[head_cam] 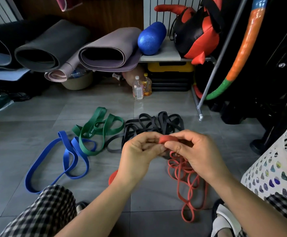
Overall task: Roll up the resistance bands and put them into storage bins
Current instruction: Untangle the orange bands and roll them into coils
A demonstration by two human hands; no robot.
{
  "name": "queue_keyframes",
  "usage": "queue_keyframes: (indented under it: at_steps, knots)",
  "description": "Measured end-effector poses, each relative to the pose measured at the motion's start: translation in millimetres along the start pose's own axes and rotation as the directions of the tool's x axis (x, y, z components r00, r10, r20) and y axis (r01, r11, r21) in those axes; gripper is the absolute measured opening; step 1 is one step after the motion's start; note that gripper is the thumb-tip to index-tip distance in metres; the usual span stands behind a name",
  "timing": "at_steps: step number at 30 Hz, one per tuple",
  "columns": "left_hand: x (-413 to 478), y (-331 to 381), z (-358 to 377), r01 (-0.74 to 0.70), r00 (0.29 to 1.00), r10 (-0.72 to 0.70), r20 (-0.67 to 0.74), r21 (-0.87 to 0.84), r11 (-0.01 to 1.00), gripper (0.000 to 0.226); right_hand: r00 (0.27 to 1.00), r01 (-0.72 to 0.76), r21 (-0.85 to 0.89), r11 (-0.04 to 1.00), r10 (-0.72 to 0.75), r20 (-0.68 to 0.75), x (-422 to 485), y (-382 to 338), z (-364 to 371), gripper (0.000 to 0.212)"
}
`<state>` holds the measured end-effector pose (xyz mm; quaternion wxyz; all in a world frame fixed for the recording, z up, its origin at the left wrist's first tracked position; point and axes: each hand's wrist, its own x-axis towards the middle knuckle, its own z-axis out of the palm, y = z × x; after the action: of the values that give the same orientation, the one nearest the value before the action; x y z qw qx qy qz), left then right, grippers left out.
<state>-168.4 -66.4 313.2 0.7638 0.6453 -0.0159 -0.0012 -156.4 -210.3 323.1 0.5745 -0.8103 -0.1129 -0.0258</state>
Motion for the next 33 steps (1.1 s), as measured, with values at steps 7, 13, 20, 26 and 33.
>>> queue_keyframes:
  at_steps: [7,13,20,26,33]
  knots:
    - [-1,-5,4,0.118,0.993,-0.114,0.033,-0.395,0.911,0.016,1.000,0.009,0.116,0.993,-0.011,0.019,-2,0,2,0.025]
    - [10,1,-14,0.001,0.991,-0.044,0.128,0.318,0.948,0.024,0.970,0.236,-0.451,0.861,-0.181,0.161,2,16,-7,0.020]
    - [9,5,-18,0.011,0.994,-0.043,0.102,0.289,0.957,0.023,0.992,0.077,-0.203,0.976,-0.054,0.118,4,12,-3,0.031]
    - [3,8,-11,0.083,0.996,-0.075,0.047,-0.185,0.979,0.015,0.994,-0.029,0.177,0.984,0.010,0.106,4,7,-2,0.024]
    - [0,4,-6,0.243,0.970,-0.205,0.132,-0.471,0.848,0.009,1.000,0.009,0.209,0.978,-0.011,0.012,0,12,11,0.020]
